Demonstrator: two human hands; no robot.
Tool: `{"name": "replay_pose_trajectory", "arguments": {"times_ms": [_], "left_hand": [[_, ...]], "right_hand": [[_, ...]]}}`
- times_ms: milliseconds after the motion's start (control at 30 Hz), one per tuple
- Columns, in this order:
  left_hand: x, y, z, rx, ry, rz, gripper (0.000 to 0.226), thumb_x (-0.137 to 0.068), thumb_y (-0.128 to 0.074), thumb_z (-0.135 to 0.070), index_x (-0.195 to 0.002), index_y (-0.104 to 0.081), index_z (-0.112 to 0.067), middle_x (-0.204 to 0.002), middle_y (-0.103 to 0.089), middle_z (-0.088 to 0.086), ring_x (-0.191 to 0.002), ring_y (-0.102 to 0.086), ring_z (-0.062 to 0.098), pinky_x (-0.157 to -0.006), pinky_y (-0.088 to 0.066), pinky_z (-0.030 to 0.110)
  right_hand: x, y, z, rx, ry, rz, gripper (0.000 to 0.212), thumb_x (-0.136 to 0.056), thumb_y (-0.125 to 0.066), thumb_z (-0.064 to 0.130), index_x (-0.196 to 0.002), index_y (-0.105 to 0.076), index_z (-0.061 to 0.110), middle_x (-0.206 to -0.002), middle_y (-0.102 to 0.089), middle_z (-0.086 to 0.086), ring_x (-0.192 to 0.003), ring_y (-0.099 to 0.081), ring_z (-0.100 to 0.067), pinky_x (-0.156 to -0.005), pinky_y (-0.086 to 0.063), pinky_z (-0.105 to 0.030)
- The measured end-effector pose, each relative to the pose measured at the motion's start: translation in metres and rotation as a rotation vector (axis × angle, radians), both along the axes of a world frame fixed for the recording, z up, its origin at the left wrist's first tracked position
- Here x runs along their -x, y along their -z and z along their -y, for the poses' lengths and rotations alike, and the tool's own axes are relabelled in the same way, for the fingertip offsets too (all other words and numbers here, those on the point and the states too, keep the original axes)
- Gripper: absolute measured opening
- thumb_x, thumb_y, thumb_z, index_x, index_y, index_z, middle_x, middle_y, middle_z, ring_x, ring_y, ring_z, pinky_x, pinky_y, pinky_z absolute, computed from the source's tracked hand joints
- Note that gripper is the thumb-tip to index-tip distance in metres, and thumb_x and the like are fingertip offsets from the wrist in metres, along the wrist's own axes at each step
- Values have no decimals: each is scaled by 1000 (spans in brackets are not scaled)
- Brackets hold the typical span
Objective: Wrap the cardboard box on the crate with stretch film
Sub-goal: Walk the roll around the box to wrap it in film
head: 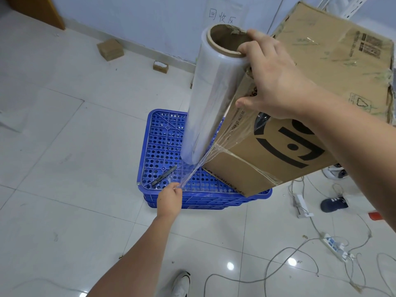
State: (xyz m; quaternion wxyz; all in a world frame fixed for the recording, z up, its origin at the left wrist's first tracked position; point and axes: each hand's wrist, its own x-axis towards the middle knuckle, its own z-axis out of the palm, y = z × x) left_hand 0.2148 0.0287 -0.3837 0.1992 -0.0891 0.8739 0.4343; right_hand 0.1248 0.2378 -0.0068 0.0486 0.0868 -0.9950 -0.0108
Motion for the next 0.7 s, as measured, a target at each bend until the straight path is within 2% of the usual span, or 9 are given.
{"name": "replay_pose_trajectory", "arguments": {"times_ms": [67, 167, 300, 400, 600, 700], "left_hand": [[-1, -2, 1, 7, -30, -4, 22, -104, -54, -21, -118, -69, -11, -88, -70, 3, -73, -63, 19, -64, -44, 28], [-1, -1, 5, -27, -96, -14, 14, -99, -66, -26, -107, -71, -15, -92, -71, -2, -79, -65, 16, -70, -48, 27], [-4, 3, 11, -128, -168, -9, 2, -95, -72, -19, -94, -72, -17, -88, -72, -5, -85, -68, 15, -76, -52, 30], [-8, 2, 15, -163, -208, -30, 10, -94, -74, -16, -85, -70, -18, -84, -71, -6, -80, -66, 13, -75, -53, 33], [-29, -1, 25, 41, -102, -198, 14, -95, -71, -18, -87, -63, -27, -106, -51, -3, -85, -57, 18, -70, -54, 37], [-37, 1, 26, 266, 8, -292, 8, -90, -73, -19, -87, -67, -21, -109, -55, 2, -93, -54, 22, -77, -50, 40]], "right_hand": [[0, 0, 0, -2, -6, -4, 95, -69, -84, 36, -144, -30, 14, -160, -15, -14, -146, -15, -36, -118, -22, -51], [1, 0, -1, -3, -3, -6, 95, -69, -84, 36, -145, -30, 14, -160, -15, -14, -146, -15, -36, -118, -22, -51], [0, 1, -1, 11, -8, -1, 95, -69, -84, 37, -144, -31, 14, -160, -15, -13, -146, -16, -38, -117, -23, -51], [1, 1, -1, 9, -8, 0, 96, -69, -84, 38, -144, -30, 14, -160, -15, -13, -146, -16, -38, -117, -23, -51], [1, 0, 0, 10, 2, 4, 97, -68, -85, 38, -145, -30, 15, -160, -15, -12, -146, -16, -38, -118, -22, -51], [0, 0, -1, 7, 1, 10, 97, -69, -85, 39, -144, -29, 16, -160, -14, -12, -146, -15, -39, -118, -21, -53]]}}
